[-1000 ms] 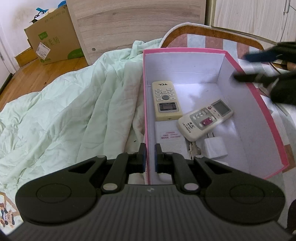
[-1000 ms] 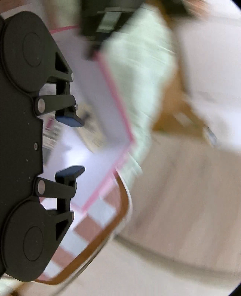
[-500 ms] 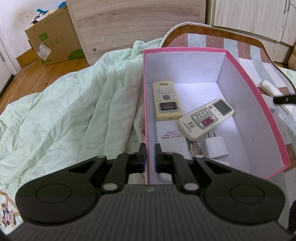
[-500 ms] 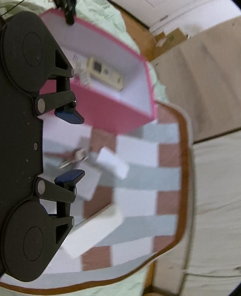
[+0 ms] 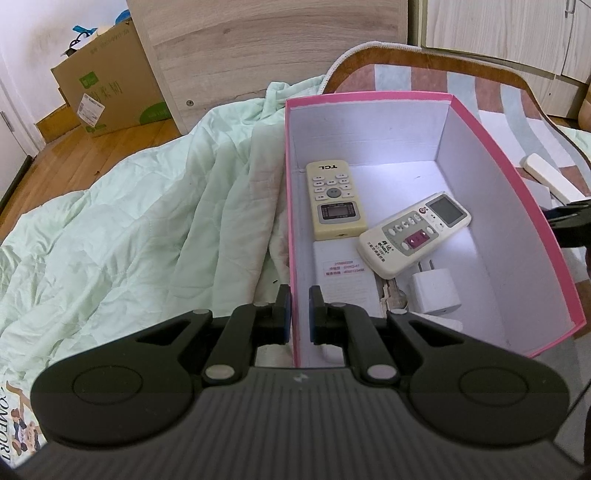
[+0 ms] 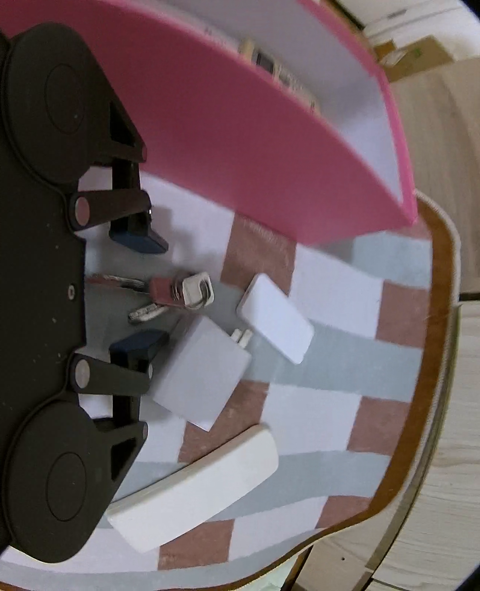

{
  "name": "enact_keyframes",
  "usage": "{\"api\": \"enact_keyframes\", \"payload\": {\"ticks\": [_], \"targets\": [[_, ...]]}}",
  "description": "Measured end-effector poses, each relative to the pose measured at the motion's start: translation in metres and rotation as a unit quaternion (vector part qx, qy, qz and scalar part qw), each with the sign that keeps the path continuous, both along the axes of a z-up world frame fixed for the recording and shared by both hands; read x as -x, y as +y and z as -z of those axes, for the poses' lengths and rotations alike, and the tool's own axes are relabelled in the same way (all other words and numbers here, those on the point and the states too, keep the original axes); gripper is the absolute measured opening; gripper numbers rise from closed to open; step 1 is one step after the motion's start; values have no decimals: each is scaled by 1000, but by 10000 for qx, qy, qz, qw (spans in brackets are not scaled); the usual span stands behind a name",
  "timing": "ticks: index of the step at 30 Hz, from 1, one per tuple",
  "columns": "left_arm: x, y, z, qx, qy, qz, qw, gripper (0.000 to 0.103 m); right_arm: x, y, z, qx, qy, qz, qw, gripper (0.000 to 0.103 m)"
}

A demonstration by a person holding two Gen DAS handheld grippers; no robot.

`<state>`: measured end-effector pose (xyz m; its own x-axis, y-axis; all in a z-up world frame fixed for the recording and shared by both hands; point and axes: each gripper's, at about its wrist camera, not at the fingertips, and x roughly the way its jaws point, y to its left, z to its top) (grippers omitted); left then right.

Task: Organize rigid objects
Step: 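Pinch the second silver key on the mat with the right gripper, then carry the silver key into the pink box and open the right gripper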

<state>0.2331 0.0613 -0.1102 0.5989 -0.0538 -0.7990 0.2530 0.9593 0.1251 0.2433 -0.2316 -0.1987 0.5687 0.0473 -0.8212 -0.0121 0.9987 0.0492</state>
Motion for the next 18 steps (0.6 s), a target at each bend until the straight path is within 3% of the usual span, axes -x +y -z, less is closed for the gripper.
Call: {"api": "enact_keyframes", "payload": {"ticks": [1, 2, 5, 18], "targets": [[0, 0, 0, 8, 4, -3, 10000, 7, 0, 2, 0, 34, -48, -3, 10000, 39], [0, 0, 0, 22, 11, -6, 10000, 7, 1, 4, -1, 107, -70, -79, 9999, 13], [0, -1, 0, 20, 15, -6, 10000, 7, 8, 9, -10, 191, -201, -219, 9994, 3], [-1, -1, 0, 40, 32, -15, 10000, 7, 52, 20, -89, -301, -1102, -249, 9931, 3]]}}
